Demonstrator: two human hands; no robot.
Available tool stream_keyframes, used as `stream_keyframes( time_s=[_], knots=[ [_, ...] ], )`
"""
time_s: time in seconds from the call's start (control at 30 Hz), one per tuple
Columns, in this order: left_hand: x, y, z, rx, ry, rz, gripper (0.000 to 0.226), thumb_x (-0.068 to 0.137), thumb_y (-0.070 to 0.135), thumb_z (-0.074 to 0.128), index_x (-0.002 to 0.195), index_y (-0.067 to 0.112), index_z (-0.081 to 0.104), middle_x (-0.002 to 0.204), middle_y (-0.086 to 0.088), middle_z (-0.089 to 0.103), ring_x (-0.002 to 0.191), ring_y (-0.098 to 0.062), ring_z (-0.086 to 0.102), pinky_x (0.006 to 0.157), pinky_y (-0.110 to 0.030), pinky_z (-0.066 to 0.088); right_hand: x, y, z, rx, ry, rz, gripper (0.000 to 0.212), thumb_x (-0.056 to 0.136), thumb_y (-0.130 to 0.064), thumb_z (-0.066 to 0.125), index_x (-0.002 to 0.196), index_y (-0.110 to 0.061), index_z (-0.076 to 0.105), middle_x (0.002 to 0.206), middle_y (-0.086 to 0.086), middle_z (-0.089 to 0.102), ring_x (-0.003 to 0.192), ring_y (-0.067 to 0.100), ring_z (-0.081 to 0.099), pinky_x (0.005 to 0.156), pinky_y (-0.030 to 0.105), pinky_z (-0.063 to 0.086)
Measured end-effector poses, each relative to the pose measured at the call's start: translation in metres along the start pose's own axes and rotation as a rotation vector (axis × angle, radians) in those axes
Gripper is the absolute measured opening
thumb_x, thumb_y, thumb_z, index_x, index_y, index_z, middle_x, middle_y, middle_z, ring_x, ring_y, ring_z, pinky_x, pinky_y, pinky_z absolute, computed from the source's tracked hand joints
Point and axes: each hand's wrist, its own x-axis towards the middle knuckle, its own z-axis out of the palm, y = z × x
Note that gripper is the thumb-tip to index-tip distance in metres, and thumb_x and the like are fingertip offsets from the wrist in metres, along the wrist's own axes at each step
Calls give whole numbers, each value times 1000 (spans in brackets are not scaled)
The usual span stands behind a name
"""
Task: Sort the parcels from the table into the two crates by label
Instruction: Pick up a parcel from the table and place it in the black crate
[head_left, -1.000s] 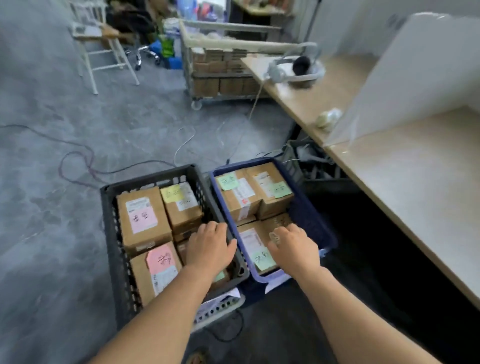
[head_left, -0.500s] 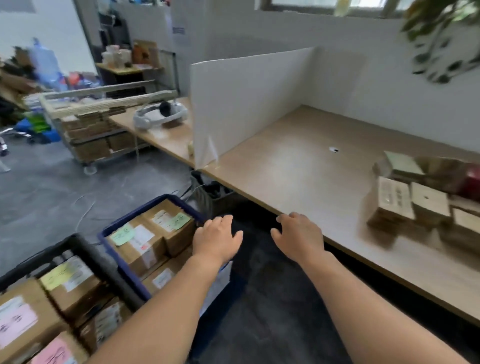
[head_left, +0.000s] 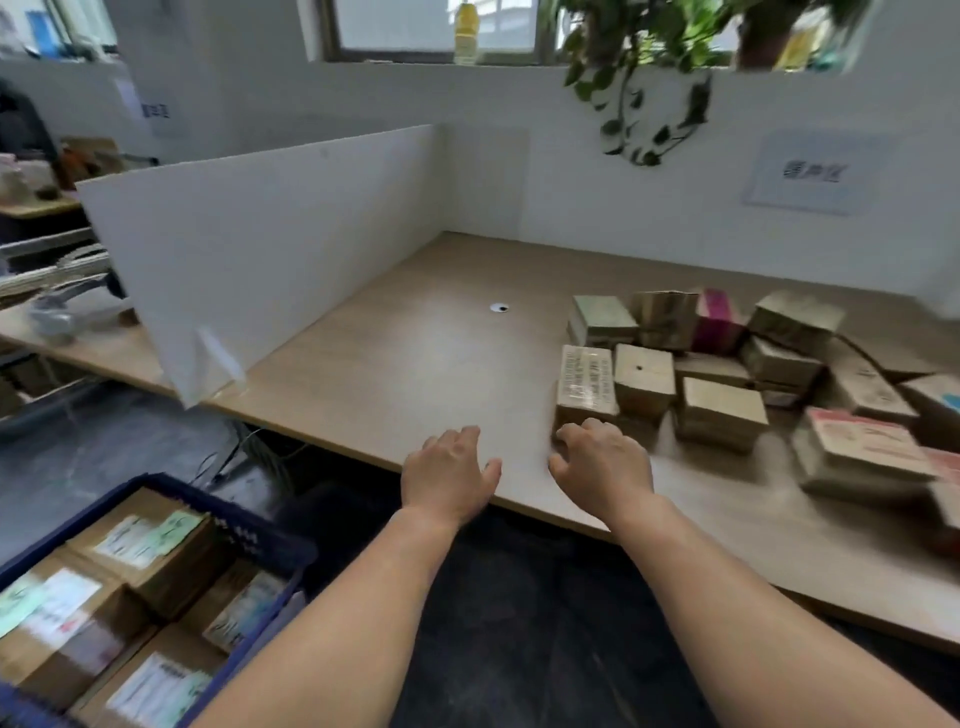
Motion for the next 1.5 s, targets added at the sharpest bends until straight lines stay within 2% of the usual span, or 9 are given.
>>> stream_keyframes(
  time_s=[0.3,0.7,1.0,1.1,1.27,1.4,1.5],
  knots=[
    [36,102,23,81,-50,186,55,97,49,37,144,20,33,138,-3,50,124,-23,46,96,-37,40,-7,108,-7,37,23,171,41,98,-39,41,132,-20,54,124,4,58,115,22,53,91,34,44],
    [108,236,86,13,-90,459,58,96,50,42,146,22,32,137,-1,51,125,-20,48,96,-37,46,8,244,-5,14,22,443,39,99,-40,41,129,-20,54,123,5,57,113,22,53,89,34,46],
    [194,340,116,-32,-120,543,60,95,52,42,147,24,31,143,0,47,131,-20,43,101,-36,43,67,349,-21,-21,1,583,40,98,-40,42,130,-20,55,129,6,56,118,24,51,97,37,46],
    [224,361,125,-32,-128,566,59,95,51,42,147,24,31,144,0,46,131,-20,42,101,-37,41,90,374,-21,-45,-17,600,39,98,-40,40,128,-21,55,126,6,57,116,23,52,93,36,45],
    [262,390,137,-33,-126,582,55,95,49,42,143,22,36,138,-1,51,128,-20,45,96,-36,43,111,405,-16,2,13,610,41,99,-40,40,133,-21,53,132,5,55,121,22,50,95,36,45],
    [285,414,138,-50,-108,606,54,96,48,43,142,21,36,132,0,53,121,-19,49,90,-34,47,126,432,-9,31,11,640,41,98,-41,41,133,-21,52,131,5,55,117,20,52,94,36,49],
    [311,432,140,-65,-104,589,58,96,48,43,146,21,31,136,-1,50,124,-21,46,91,-35,46,148,456,-8,52,12,659,41,97,-41,42,132,-22,52,129,4,56,112,19,54,89,34,51]
  ],
)
